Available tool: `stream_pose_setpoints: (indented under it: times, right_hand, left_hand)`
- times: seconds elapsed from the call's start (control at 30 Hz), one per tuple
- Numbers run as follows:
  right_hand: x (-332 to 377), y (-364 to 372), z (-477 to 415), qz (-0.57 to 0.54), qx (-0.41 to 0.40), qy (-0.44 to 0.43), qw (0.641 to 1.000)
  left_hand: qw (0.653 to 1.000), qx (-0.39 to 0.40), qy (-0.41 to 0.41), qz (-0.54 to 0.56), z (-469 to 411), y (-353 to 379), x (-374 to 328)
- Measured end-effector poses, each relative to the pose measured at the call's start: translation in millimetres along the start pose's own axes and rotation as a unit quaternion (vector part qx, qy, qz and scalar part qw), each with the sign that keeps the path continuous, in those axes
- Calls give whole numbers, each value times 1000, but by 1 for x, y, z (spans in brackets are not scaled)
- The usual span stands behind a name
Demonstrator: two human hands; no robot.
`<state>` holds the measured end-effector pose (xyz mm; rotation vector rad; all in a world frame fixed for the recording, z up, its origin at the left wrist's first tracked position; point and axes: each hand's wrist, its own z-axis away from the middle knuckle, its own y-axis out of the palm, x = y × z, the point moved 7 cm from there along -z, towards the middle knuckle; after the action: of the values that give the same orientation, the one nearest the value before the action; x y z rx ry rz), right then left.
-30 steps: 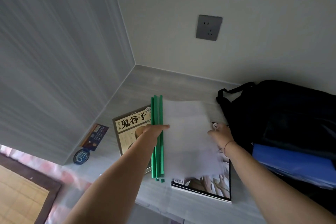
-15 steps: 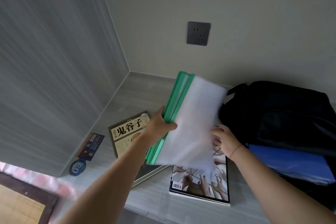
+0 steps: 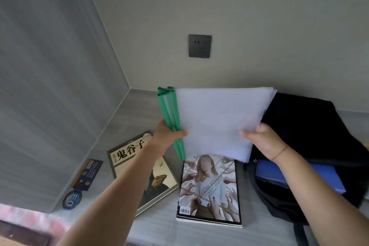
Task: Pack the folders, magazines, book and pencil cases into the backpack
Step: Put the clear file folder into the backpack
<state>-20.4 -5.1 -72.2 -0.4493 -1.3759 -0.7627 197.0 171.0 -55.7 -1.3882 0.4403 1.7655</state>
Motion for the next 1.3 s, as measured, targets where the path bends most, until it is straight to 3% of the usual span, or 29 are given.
stream_pose_setpoints:
  times: [0.3,0.57,0.73,0.9,1.0,1.07,1.13,1.23,1.3]
  right_hand:
    - [-44,-2,12,23,-71,75,994]
    - [19,-42,38,132,-118,-36,983]
    - [4,-115,99,-8,-132,46,990]
    - [-30,-194,167,-44,-235,127,963]
    - [-46,-229,205,-53,-274,157,947]
    - [-51,-245,225,-59,-296,169,938]
    - [-57,-261,243,-49,-315,187,929]
    - [-63,-276,267,-55,-311,210,925]
    - [-68,-282,282,-66,-303,219,925]
  left_hand:
    - [1000,12,-23,-8,-8,25,22]
    - [1000,7,-14,4,-3,56,-21]
    - [986,144,-53,-63,18,144,-21]
    - [960,245,-79,-105,34,229,-4]
    - [960,249,13,-128,31,267,-5]
    - [923,210,172,-273,24,284,-10]
    - [836,182,309,-416,29,306,-16]
    - [716,163,369,-570,31,336,-9]
    - [668,152,377,-623,26,352,-1]
